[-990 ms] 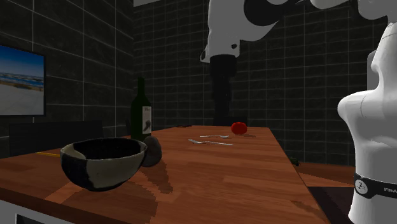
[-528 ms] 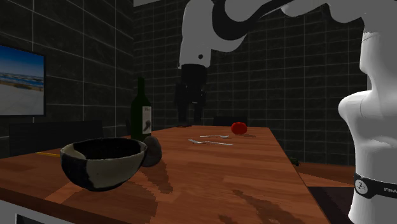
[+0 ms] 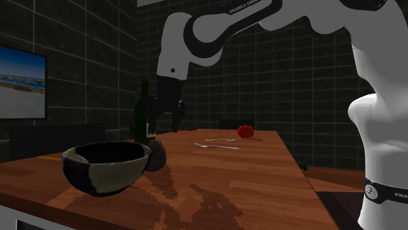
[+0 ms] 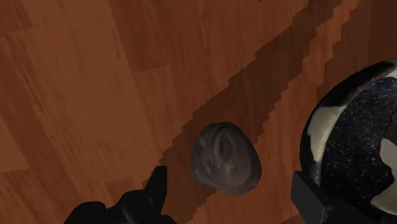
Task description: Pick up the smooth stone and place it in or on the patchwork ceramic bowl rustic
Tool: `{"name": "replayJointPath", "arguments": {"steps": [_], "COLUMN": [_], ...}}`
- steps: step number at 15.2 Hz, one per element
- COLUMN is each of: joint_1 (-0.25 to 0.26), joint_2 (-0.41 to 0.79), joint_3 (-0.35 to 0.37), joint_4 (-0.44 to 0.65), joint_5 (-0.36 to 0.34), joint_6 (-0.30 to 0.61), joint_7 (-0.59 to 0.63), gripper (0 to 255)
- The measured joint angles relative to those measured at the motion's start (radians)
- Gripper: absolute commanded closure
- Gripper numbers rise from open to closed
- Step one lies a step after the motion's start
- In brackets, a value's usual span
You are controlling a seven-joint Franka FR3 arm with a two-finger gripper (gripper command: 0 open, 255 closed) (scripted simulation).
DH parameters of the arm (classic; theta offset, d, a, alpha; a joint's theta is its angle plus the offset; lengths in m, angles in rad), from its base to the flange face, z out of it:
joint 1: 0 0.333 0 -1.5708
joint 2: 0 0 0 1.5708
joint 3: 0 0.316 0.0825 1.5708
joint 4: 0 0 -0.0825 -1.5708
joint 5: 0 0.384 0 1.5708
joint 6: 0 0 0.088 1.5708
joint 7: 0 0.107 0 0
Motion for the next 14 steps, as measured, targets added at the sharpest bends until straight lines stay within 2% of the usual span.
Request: {"name": "replayJointPath", "arguments": {"steps": [3, 9, 14], "joint_1": [-0.001, -0.001, 0.000], "joint_2": [0.059, 0.118, 0.125], "joint_3": [-0.007, -0.012, -0.012], "joint_4": [0.053, 0.055, 0.054], "joint_5": [-0.007, -0.015, -0.017], "joint_6": [0.023, 0.081, 0.090], "joint_7": [0.021, 0.028, 0.029], "gripper": [0, 0, 0]}}
